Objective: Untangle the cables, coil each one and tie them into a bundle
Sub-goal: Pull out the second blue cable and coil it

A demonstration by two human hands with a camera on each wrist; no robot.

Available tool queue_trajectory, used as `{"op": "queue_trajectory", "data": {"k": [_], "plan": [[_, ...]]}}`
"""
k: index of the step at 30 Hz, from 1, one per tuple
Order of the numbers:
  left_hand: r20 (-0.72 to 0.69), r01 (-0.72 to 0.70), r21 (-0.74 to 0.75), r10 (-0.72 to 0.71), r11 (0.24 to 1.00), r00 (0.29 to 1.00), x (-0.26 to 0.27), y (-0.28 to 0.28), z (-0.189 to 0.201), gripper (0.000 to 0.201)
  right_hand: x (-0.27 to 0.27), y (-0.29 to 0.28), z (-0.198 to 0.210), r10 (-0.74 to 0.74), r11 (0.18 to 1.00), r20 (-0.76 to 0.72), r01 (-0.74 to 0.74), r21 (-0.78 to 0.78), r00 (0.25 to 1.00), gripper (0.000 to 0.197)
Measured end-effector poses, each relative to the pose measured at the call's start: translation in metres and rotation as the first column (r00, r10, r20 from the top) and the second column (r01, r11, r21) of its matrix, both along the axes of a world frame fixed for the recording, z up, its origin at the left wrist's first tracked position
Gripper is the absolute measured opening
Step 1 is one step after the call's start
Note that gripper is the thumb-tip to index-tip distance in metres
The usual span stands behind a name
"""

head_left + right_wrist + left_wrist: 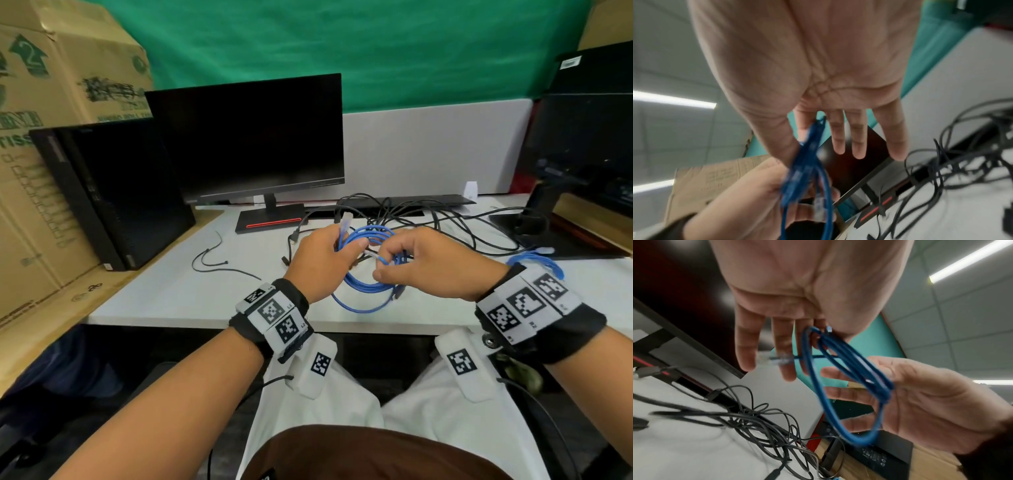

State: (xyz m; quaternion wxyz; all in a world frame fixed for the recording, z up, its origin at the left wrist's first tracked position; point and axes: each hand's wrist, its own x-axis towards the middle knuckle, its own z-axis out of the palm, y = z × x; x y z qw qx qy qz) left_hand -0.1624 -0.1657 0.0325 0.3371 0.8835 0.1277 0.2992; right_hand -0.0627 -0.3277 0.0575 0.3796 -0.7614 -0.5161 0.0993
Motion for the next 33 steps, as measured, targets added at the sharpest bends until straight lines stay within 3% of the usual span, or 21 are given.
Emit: {"op": "queue_trajectory", "data": {"k": [3,6,8,10,12,13,14,16,18,21,24,28,33], "plan": [[0.052,0.06,-0.045,-0.058,0.997,0.997,-0.002,-0.005,0.0,0.021,-0.002,0.004,-0.006,-0.014,0.999,-0.261,0.026,0.042,0.965,0.014],[0.03,0.115,-0.009,-0.115,0.993,0.993,-0.002,-0.007,-0.002,0.024,-0.005,0.009,-0.011,-0.056,0.997,-0.546,0.077,0.016,0.836,0.024],[0.021,0.105,-0.061,-0.104,0.993,0.994,-0.002,-0.002,0.0,0.025,-0.007,0.01,-0.009,-0.034,0.991,-0.591,0.104,0.085,0.806,0.029],[0.004,0.035,-0.236,-0.035,0.971,0.999,-0.003,0.01,0.004,0.026,-0.009,0.009,-0.004,0.012,0.967,-0.47,0.11,0.231,0.883,0.026],[-0.027,-0.025,-0.471,0.014,0.882,1.0,-0.007,0.024,0.004,0.027,-0.007,0.008,0.0,0.005,0.916,-0.343,0.133,0.379,0.939,0.029],[-0.024,-0.023,-0.562,0.012,0.827,1.0,-0.01,0.029,0.003,0.027,-0.005,0.008,0.002,0.0,0.883,-0.373,0.175,0.436,0.928,0.031],[0.006,0.014,-0.63,-0.013,0.777,1.0,-0.013,0.032,0.001,0.028,-0.003,0.008,0.005,0.024,0.85,-0.474,0.232,0.474,0.88,0.032],[0.135,0.163,-0.735,-0.094,0.658,0.986,-0.016,0.031,-0.001,0.035,0.003,0.008,0.008,0.149,0.806,-0.691,0.318,0.499,0.708,0.035],[0.277,0.313,-0.791,-0.148,0.525,0.949,-0.014,0.024,0.002,0.033,0.005,0.008,0.009,0.225,0.786,-0.807,0.388,0.481,0.546,0.035],[0.452,0.491,-0.798,-0.19,0.351,0.871,-0.012,0.013,0.015,0.017,0.015,0.006,0.006,0.155,0.775,-0.87,0.488,0.401,0.469,0.031],[0.523,0.574,-0.767,-0.239,0.288,0.818,-0.013,-0.002,0.023,0.019,0.019,0.007,0.0,0.045,0.818,-0.879,0.488,0.304,0.474,0.018],[0.489,0.561,-0.758,-0.279,0.332,0.826,-0.013,-0.012,0.03,0.029,0.013,0.013,-0.011,-0.022,0.922,-0.832,0.334,0.197,0.554,0.023],[0.434,0.476,-0.787,-0.196,0.393,0.879,-0.018,-0.001,0.03,0.034,0.017,0.009,-0.01,0.008,0.956,-0.721,0.207,0.209,0.693,0.024]]}}
